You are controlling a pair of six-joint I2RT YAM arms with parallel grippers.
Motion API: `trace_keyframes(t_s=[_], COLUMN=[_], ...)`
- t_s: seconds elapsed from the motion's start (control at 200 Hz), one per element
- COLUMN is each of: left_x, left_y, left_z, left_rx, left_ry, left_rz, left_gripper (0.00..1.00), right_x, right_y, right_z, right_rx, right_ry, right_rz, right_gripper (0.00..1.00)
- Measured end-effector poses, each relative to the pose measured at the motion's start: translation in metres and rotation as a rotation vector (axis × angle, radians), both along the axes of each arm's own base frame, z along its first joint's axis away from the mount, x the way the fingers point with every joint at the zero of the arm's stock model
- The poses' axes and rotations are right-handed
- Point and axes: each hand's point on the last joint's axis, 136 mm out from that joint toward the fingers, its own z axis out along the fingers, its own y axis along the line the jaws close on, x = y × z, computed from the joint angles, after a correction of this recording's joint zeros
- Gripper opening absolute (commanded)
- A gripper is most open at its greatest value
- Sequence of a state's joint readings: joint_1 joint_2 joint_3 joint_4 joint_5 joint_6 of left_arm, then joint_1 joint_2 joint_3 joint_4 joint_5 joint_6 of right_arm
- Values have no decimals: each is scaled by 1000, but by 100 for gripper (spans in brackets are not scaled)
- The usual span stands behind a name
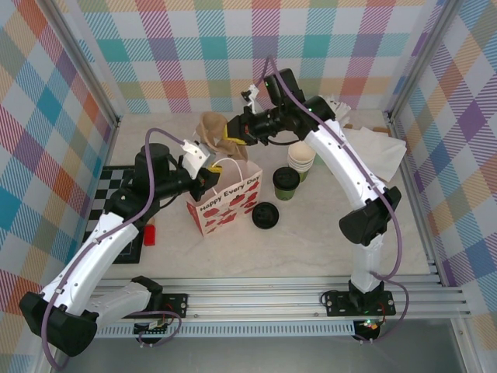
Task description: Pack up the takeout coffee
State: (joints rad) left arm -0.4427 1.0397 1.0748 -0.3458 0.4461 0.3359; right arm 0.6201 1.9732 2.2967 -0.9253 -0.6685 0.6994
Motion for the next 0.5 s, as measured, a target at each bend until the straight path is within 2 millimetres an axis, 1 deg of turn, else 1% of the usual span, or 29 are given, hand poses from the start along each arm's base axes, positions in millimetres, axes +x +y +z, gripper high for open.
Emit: trace_keyframes(t_s=[0.16,0.5], left_x=[3,5], left_y=[1,1], left_z=[1,6], left_rx=[2,-1], left_ry=[-11,-38], left_rz=[13,16], left_gripper=[12,11], right_x=[-2,-12], right_y=[0,-5], right_z=[1,13], right_rx=[7,19], right_ry=[3,-9], right_rz=[9,15], right_gripper=[0,0])
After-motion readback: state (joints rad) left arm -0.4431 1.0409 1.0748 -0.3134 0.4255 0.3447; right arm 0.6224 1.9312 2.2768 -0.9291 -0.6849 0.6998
